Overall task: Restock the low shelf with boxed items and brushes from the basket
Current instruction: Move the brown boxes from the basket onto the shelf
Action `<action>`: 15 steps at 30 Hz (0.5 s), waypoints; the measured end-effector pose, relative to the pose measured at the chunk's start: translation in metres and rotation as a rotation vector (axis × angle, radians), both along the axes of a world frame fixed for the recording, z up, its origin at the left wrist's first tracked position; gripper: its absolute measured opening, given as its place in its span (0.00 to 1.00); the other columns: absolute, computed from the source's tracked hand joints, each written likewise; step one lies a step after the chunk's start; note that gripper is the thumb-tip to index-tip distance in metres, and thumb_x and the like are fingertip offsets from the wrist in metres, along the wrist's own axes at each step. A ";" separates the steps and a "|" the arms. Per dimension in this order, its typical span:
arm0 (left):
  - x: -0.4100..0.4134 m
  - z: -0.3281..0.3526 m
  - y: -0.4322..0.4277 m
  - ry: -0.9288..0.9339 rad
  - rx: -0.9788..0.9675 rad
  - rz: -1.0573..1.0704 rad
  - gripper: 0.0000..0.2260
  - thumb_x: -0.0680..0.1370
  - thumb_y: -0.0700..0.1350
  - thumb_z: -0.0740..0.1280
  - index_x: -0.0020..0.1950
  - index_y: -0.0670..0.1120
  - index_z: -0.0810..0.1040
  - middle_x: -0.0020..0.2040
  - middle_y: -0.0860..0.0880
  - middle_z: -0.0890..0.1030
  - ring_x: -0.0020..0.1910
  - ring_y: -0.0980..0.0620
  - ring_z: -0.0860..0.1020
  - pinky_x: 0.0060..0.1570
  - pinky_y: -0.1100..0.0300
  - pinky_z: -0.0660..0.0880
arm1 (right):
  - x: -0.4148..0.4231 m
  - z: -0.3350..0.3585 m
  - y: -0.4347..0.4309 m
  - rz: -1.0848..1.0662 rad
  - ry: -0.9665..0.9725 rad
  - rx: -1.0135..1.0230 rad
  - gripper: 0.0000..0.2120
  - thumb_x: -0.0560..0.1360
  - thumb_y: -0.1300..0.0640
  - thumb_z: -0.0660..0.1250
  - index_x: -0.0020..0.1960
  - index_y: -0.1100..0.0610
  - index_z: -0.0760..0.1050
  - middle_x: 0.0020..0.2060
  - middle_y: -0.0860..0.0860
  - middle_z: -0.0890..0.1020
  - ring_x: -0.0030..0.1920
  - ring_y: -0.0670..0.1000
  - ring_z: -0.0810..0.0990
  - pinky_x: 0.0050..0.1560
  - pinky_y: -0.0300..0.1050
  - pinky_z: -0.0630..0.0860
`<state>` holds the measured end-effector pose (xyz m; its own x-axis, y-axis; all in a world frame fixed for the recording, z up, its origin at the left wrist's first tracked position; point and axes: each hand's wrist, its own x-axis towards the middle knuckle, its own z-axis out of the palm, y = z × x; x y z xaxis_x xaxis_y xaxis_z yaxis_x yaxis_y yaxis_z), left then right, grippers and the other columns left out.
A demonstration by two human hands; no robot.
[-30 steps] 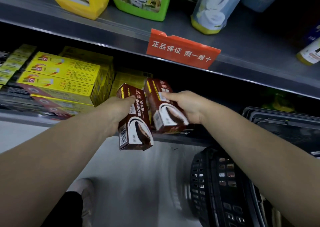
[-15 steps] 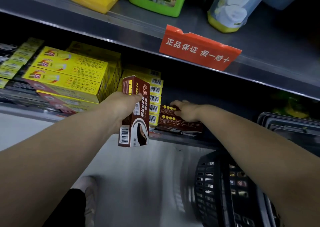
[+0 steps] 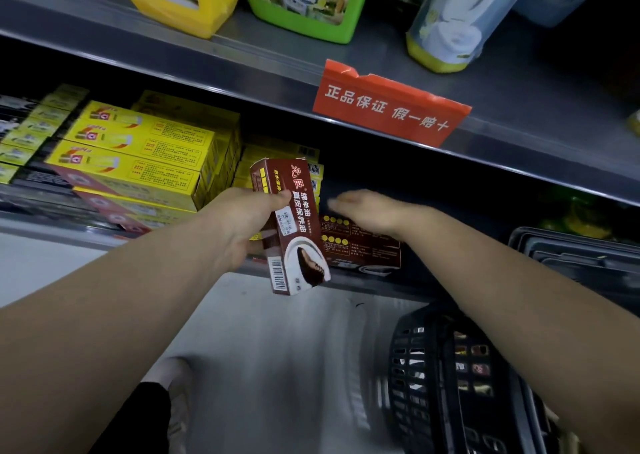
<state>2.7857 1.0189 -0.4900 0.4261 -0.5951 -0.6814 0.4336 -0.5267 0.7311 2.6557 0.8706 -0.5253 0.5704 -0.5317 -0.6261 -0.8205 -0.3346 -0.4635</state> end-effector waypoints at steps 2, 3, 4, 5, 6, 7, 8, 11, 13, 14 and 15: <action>-0.001 0.002 0.000 0.021 -0.041 -0.017 0.06 0.77 0.46 0.67 0.45 0.44 0.75 0.43 0.46 0.82 0.42 0.50 0.80 0.43 0.54 0.77 | 0.007 0.015 0.019 -0.278 -0.253 0.391 0.21 0.79 0.42 0.57 0.62 0.54 0.73 0.63 0.56 0.77 0.61 0.53 0.76 0.67 0.49 0.67; -0.002 0.002 0.000 -0.010 -0.062 -0.056 0.05 0.77 0.47 0.67 0.45 0.46 0.75 0.44 0.47 0.82 0.43 0.50 0.80 0.45 0.55 0.77 | 0.006 0.019 0.023 -0.359 -0.342 0.486 0.19 0.79 0.43 0.57 0.60 0.54 0.74 0.62 0.58 0.77 0.58 0.53 0.77 0.65 0.51 0.70; -0.003 0.001 0.000 -0.087 -0.076 -0.140 0.05 0.78 0.48 0.66 0.45 0.47 0.75 0.47 0.48 0.82 0.46 0.50 0.79 0.48 0.55 0.77 | 0.004 0.023 0.025 -0.396 -0.403 0.529 0.18 0.78 0.43 0.57 0.59 0.53 0.74 0.61 0.59 0.78 0.57 0.54 0.78 0.63 0.51 0.72; -0.004 0.001 0.000 -0.165 -0.082 -0.230 0.04 0.78 0.49 0.66 0.46 0.49 0.75 0.49 0.49 0.81 0.49 0.50 0.79 0.52 0.54 0.76 | 0.002 0.027 0.025 -0.404 -0.431 0.552 0.20 0.77 0.41 0.58 0.60 0.53 0.74 0.60 0.58 0.78 0.58 0.54 0.78 0.62 0.52 0.73; -0.005 0.000 0.000 -0.229 -0.088 -0.300 0.04 0.78 0.49 0.65 0.48 0.50 0.75 0.51 0.50 0.81 0.51 0.50 0.79 0.56 0.52 0.75 | -0.002 0.030 0.024 -0.383 -0.425 0.568 0.22 0.75 0.39 0.58 0.61 0.53 0.73 0.59 0.55 0.79 0.59 0.53 0.78 0.61 0.52 0.74; -0.006 0.000 0.001 -0.247 -0.096 -0.345 0.05 0.78 0.50 0.66 0.51 0.51 0.74 0.52 0.50 0.81 0.53 0.50 0.79 0.59 0.51 0.75 | -0.005 0.033 0.023 -0.330 -0.395 0.570 0.23 0.73 0.40 0.60 0.62 0.53 0.72 0.58 0.53 0.80 0.59 0.51 0.78 0.60 0.51 0.74; -0.007 -0.001 0.001 -0.237 -0.099 -0.371 0.06 0.78 0.50 0.66 0.53 0.50 0.74 0.51 0.50 0.81 0.53 0.50 0.79 0.60 0.51 0.74 | -0.007 0.035 0.022 -0.265 -0.360 0.564 0.22 0.74 0.42 0.61 0.63 0.52 0.70 0.57 0.51 0.80 0.58 0.49 0.78 0.59 0.49 0.74; -0.006 -0.002 -0.005 -0.364 -0.060 -0.451 0.16 0.78 0.53 0.64 0.62 0.46 0.73 0.58 0.49 0.79 0.55 0.50 0.77 0.56 0.54 0.72 | -0.008 0.036 0.016 -0.202 -0.346 0.412 0.17 0.77 0.51 0.63 0.64 0.53 0.69 0.54 0.51 0.81 0.52 0.48 0.80 0.57 0.45 0.75; -0.003 -0.004 -0.009 -0.599 0.003 -0.530 0.25 0.78 0.55 0.62 0.71 0.44 0.66 0.63 0.48 0.76 0.57 0.50 0.75 0.51 0.59 0.68 | -0.006 0.039 0.000 -0.240 -0.345 0.151 0.19 0.76 0.48 0.64 0.62 0.56 0.69 0.53 0.53 0.82 0.48 0.49 0.81 0.54 0.44 0.77; -0.001 -0.006 -0.010 -0.704 0.021 -0.559 0.26 0.79 0.55 0.62 0.73 0.43 0.63 0.65 0.47 0.76 0.59 0.48 0.75 0.51 0.59 0.68 | -0.005 0.041 -0.010 -0.212 -0.282 -0.020 0.20 0.76 0.45 0.64 0.62 0.55 0.69 0.52 0.52 0.81 0.48 0.50 0.80 0.53 0.44 0.76; 0.000 -0.008 -0.012 -0.775 0.027 -0.583 0.27 0.79 0.54 0.62 0.73 0.43 0.62 0.66 0.46 0.75 0.61 0.47 0.74 0.52 0.59 0.68 | -0.005 0.041 -0.021 -0.145 -0.189 -0.179 0.22 0.75 0.42 0.64 0.64 0.52 0.67 0.53 0.52 0.79 0.50 0.51 0.79 0.52 0.44 0.75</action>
<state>2.7857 1.0073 -0.4982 0.4058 -0.8436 -0.3518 -0.4980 -0.5268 0.6888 2.6507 0.8501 -0.4848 0.5777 -0.7090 -0.4045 -0.7705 -0.3102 -0.5569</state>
